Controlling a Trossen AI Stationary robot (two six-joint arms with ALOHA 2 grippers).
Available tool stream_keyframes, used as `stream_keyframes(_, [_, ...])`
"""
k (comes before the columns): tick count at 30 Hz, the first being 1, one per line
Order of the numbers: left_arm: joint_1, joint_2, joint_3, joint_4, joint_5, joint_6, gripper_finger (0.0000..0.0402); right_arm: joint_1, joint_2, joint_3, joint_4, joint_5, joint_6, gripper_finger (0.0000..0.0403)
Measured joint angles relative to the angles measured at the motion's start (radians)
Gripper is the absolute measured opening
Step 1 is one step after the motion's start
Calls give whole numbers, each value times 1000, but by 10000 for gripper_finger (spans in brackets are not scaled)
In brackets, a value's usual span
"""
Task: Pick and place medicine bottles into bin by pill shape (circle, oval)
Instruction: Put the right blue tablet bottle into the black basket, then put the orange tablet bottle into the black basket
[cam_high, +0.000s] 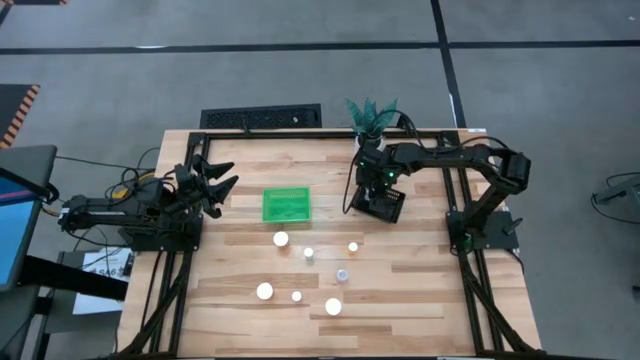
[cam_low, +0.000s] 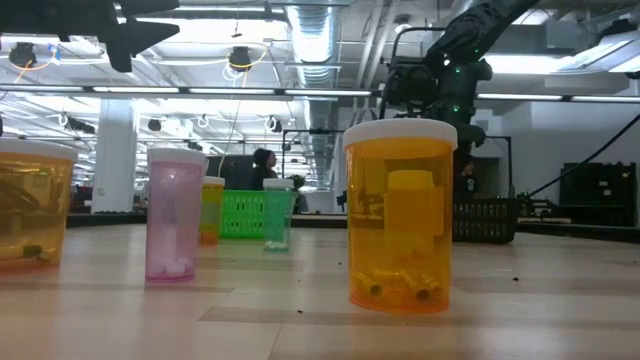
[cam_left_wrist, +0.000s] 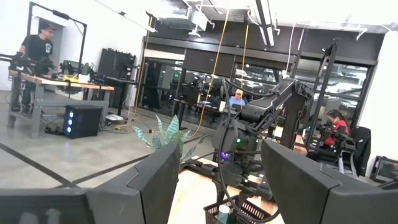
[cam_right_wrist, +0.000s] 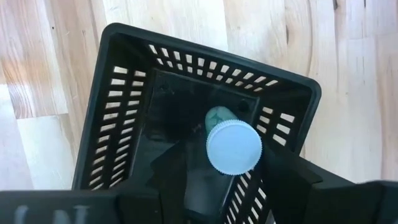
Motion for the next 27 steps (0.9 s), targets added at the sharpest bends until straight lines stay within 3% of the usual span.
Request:
stream_keyframes(10, [0, 0, 0, 0, 0, 0, 220, 0, 0, 68, -102, 0, 4, 236])
stream_keyframes(19, [0, 0, 0, 0, 0, 0, 220, 8, -19, 272, -393, -19, 60, 233])
stream_keyframes(23, [0, 0, 0, 0, 0, 0, 220, 73, -84, 299, -418, -79, 126, 233])
stream_keyframes(27, [0, 0, 0, 0, -3, 0, 220, 220, -148, 299, -391, -75, 198, 233])
